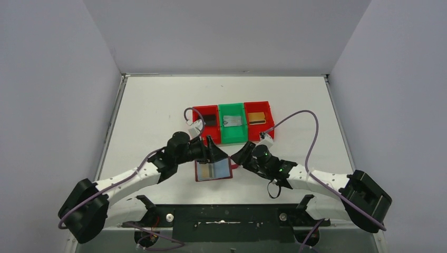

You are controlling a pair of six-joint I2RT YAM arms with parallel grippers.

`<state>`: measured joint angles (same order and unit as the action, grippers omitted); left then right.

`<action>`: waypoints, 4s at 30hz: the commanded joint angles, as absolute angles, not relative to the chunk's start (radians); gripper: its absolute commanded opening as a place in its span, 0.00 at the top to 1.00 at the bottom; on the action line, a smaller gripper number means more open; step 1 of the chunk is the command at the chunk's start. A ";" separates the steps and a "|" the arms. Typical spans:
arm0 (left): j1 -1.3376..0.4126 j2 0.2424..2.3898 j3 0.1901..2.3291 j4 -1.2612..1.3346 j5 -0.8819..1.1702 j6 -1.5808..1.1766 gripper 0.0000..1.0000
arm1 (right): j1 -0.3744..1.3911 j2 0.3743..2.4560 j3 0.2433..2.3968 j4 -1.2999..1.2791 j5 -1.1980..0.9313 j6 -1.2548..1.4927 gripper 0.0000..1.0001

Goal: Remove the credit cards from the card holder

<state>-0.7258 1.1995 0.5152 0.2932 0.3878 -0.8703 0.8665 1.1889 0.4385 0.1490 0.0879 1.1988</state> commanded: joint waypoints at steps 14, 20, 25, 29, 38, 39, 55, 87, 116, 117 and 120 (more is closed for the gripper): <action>-0.674 0.494 0.464 -0.622 -0.458 -1.122 0.30 | 1.090 1.665 1.035 -0.252 0.247 0.953 0.39; -0.673 0.415 0.486 -0.704 -0.517 -1.133 0.29 | 1.129 1.804 1.206 -0.406 0.283 0.932 0.32; -0.672 0.427 0.500 -0.705 -0.511 -1.122 0.29 | 1.139 1.882 1.274 -0.483 0.285 0.922 0.31; -0.672 0.435 0.502 -0.700 -0.509 -1.117 0.29 | 1.143 1.930 1.299 -0.533 0.294 0.943 0.34; -0.673 0.428 0.475 -0.662 -0.475 -1.112 0.29 | 1.145 1.975 1.309 -0.568 0.303 0.972 0.56; -0.673 0.431 0.472 -0.648 -0.466 -1.106 0.29 | 1.142 1.970 1.305 -0.563 0.300 0.971 0.60; -0.669 0.634 0.434 -0.441 -0.260 -1.031 0.29 | 0.988 1.802 0.931 -0.101 -0.004 1.037 1.00; -0.579 1.131 0.387 0.105 0.243 -0.997 0.36 | 0.838 1.787 0.581 0.346 -0.231 1.210 1.00; -0.588 1.209 0.403 0.233 0.417 -0.948 0.43 | 0.827 1.793 0.567 0.406 -0.263 1.226 0.99; -0.588 1.221 0.403 0.263 0.443 -0.956 0.45 | 0.828 1.786 0.566 0.416 -0.266 1.226 0.97; -0.591 1.227 0.415 0.280 0.456 -0.956 0.46 | 0.828 1.764 0.571 0.447 -0.273 1.223 0.93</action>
<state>-0.5838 1.2205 0.3954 0.1356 0.3576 -0.9630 0.8371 1.7615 0.6018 0.5106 -0.3038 1.2514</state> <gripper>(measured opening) 0.542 0.050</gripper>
